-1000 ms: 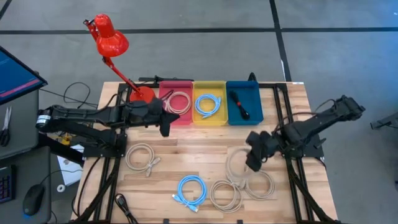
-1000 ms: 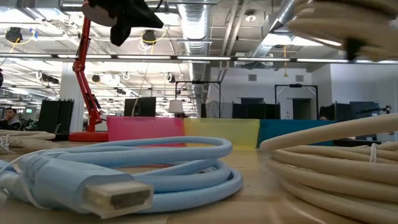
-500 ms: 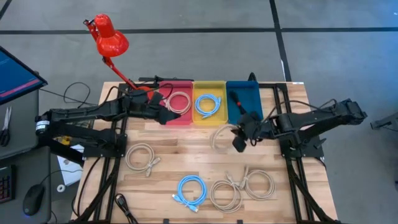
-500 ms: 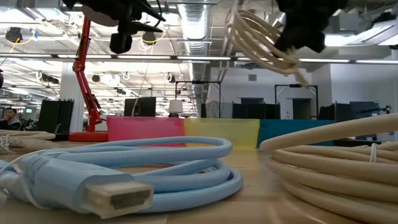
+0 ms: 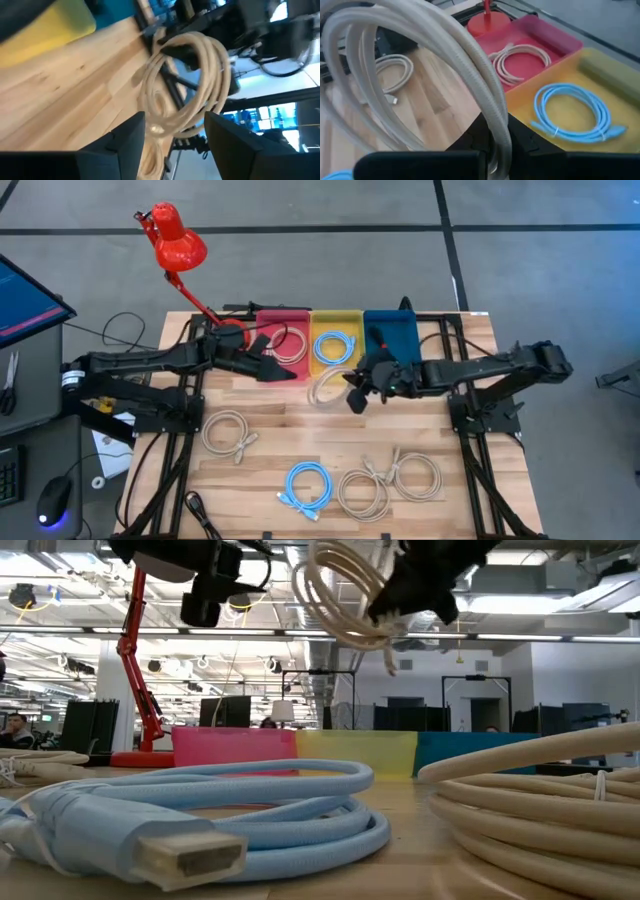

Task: Pick & Place USB Port
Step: Put the brown charger cable into the red bin

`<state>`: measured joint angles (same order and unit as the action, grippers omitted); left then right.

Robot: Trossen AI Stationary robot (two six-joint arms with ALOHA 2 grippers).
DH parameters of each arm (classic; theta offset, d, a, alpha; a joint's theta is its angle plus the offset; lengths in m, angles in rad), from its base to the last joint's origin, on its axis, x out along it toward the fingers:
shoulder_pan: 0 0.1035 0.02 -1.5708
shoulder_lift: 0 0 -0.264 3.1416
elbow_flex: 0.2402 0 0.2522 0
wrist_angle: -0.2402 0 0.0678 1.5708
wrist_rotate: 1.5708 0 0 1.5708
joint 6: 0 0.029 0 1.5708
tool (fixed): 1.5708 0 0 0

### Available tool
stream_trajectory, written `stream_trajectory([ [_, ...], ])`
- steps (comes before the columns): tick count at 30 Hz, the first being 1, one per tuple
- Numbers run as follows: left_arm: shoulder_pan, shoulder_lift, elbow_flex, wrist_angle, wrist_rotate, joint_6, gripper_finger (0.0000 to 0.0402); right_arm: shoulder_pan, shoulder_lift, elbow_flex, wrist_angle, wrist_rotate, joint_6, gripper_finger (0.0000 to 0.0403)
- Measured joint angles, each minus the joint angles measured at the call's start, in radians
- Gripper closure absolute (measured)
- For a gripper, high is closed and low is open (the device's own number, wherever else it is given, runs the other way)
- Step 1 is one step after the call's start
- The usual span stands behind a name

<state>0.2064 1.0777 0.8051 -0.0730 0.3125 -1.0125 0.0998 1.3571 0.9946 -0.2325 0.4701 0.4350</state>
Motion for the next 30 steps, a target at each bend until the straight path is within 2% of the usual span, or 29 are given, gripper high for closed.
stream_trajectory([
  [11,-0.011,0.071,0.002,0.126,0.009,0.005,0.0210,-0.041,0.198,0.200,-0.003,-0.026,-0.053,0.0382],
  [17,-0.018,0.070,0.001,0.143,0.003,0.006,0.0217,-0.082,0.252,0.250,-0.020,-0.028,-0.053,0.0384],
  [21,-0.018,0.070,0.001,0.144,0.002,0.022,0.0226,-0.102,0.269,0.263,-0.020,-0.049,-0.054,0.0399],
  [25,-0.018,0.070,0.001,0.145,0.002,0.043,0.0250,-0.109,0.273,0.263,-0.023,-0.056,-0.054,0.0399],
  [30,-0.018,0.070,0.001,0.143,0.005,0.062,0.0312,-0.109,0.273,0.263,-0.025,-0.055,-0.072,0.0397],
])
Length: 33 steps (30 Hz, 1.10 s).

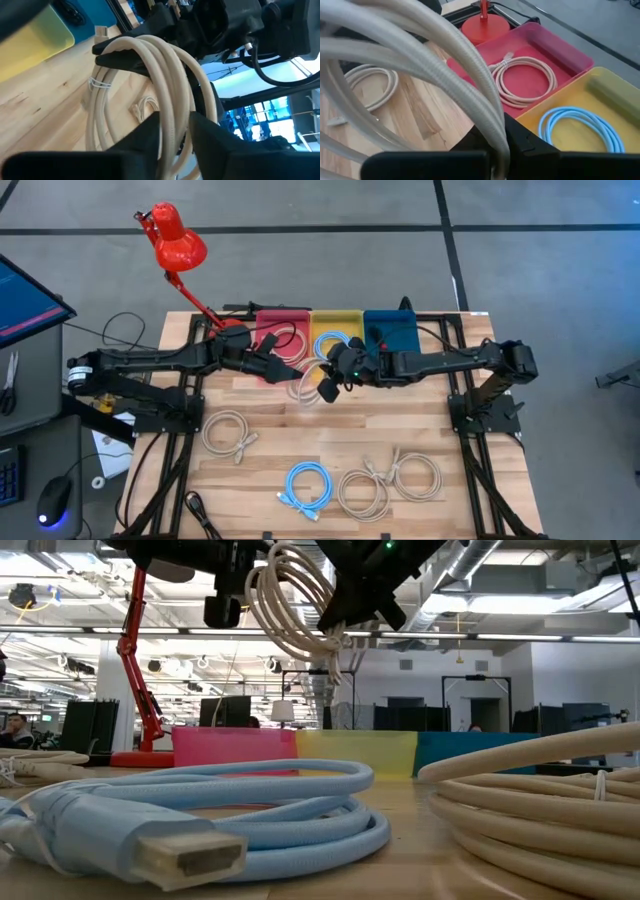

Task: Pick & Place USB Port
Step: Put the brown charger cable into the red bin

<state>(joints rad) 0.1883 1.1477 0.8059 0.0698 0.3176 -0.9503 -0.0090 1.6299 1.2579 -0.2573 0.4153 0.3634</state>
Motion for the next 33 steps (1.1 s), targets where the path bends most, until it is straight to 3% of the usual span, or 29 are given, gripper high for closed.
stream_trajectory([
  [5,0.000,0.000,0.000,0.005,0.002,0.037,0.0384,0.000,0.000,0.000,0.000,-0.003,-0.003,0.0398],
  [10,0.000,0.000,0.000,0.001,0.007,0.071,0.0384,-0.002,0.000,0.000,-0.004,-0.074,-0.004,0.0378],
  [16,-0.002,-0.002,0.000,0.001,0.023,0.105,0.0386,-0.003,-0.056,0.000,-0.090,-0.303,-0.007,0.0315],
  [21,0.000,-0.001,0.000,0.004,0.008,0.134,0.0386,-0.001,-0.150,0.000,-0.228,-0.404,-0.007,0.0274],
  [33,0.085,-0.048,-0.001,-0.011,-0.051,0.227,0.0386,0.000,-0.402,0.000,-0.646,-0.441,0.052,0.0235],
])
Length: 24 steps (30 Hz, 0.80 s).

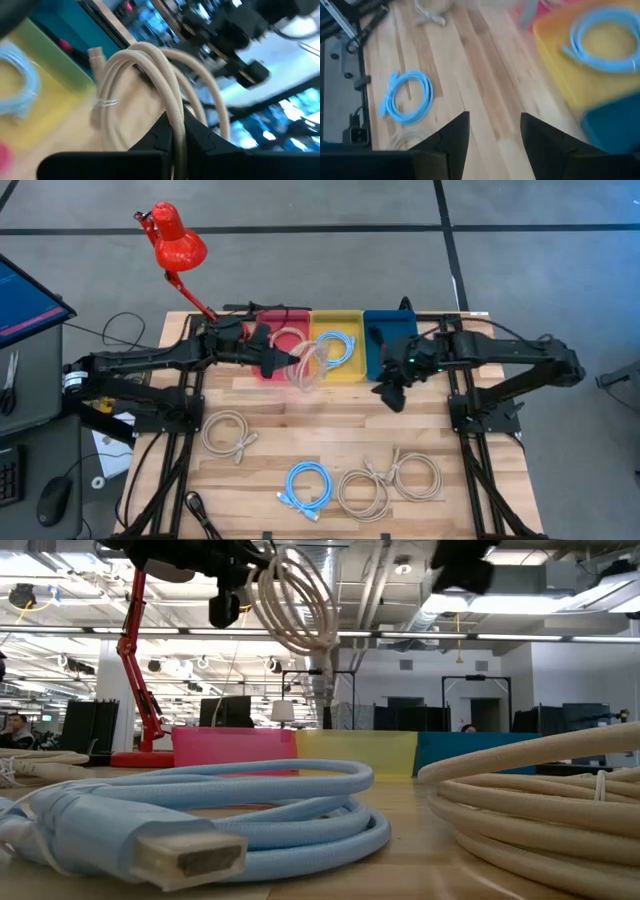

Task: Pick & Place USB Port
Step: Put the brown charger cable into the red bin

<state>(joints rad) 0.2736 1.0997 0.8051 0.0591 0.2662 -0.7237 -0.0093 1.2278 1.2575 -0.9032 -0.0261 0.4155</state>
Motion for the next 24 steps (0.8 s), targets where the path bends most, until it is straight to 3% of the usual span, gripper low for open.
stream_trajectory([
  [7,0.038,-0.055,0.000,-0.152,-0.210,0.155,0.0387,0.011,-0.063,0.000,-0.216,0.031,0.128,0.0247],
  [16,0.034,-0.057,0.000,-0.285,-0.504,0.379,0.0387,0.067,-0.050,0.000,-0.497,0.111,0.256,0.0269],
  [24,0.035,0.050,0.000,-0.344,-0.592,0.516,0.0387,0.133,-0.044,0.000,-0.566,0.179,0.366,0.0279],
])
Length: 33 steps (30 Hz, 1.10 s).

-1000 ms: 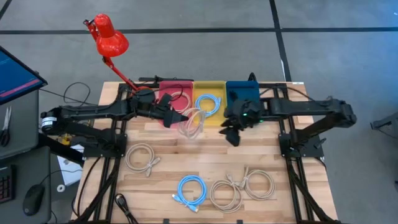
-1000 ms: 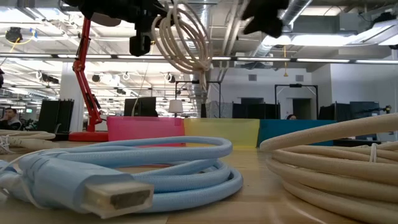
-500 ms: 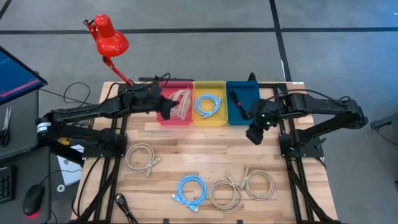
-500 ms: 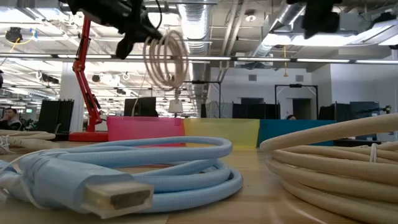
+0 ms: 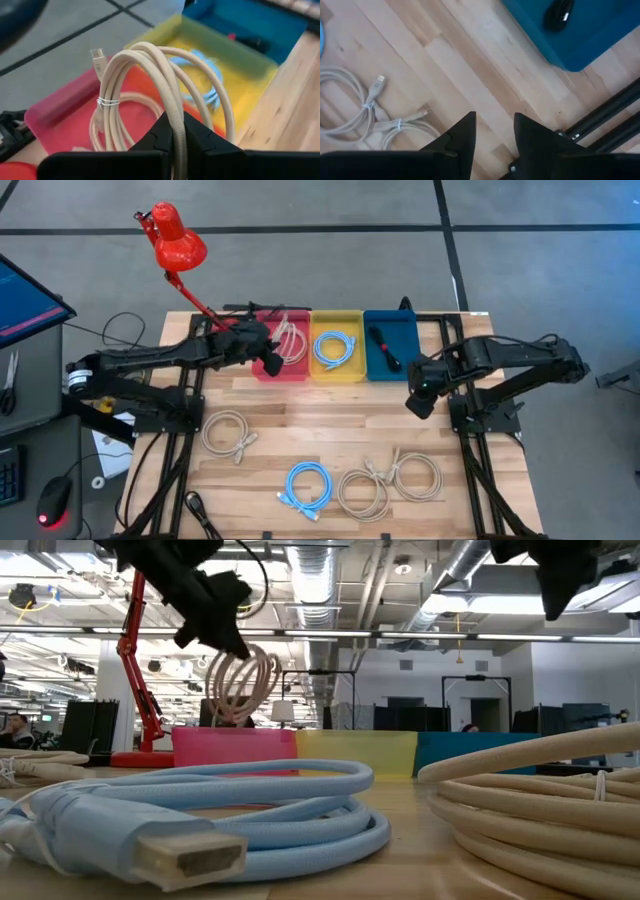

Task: Pick & Place USB Port
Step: Put the brown charger cable into the red bin

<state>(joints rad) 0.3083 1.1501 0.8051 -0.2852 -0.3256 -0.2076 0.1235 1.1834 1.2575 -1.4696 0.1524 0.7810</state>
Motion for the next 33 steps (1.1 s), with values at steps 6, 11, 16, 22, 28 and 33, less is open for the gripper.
stream_trajectory([
  [6,0.000,0.121,0.000,0.002,-0.055,0.027,0.0387,0.034,0.000,0.000,0.000,0.033,0.045,0.0280],
  [11,0.000,0.210,0.000,0.008,-0.099,0.025,0.0387,0.051,0.000,0.000,0.001,0.033,0.070,0.0280],
  [16,-0.001,0.271,0.001,0.023,-0.155,0.020,0.0387,0.055,0.000,0.000,0.004,0.033,0.070,0.0280],
  [22,0.000,0.304,0.001,0.031,-0.166,0.005,0.0387,0.053,0.000,0.000,0.005,0.033,0.070,0.0282],
  [28,-0.002,0.295,0.001,0.080,-0.112,-0.074,0.0348,0.053,0.000,-0.001,0.005,0.033,0.068,0.0282],
  [33,-0.002,0.253,0.000,0.172,0.036,-0.130,0.0309,0.053,0.000,-0.001,0.005,0.033,0.058,0.0282],
])
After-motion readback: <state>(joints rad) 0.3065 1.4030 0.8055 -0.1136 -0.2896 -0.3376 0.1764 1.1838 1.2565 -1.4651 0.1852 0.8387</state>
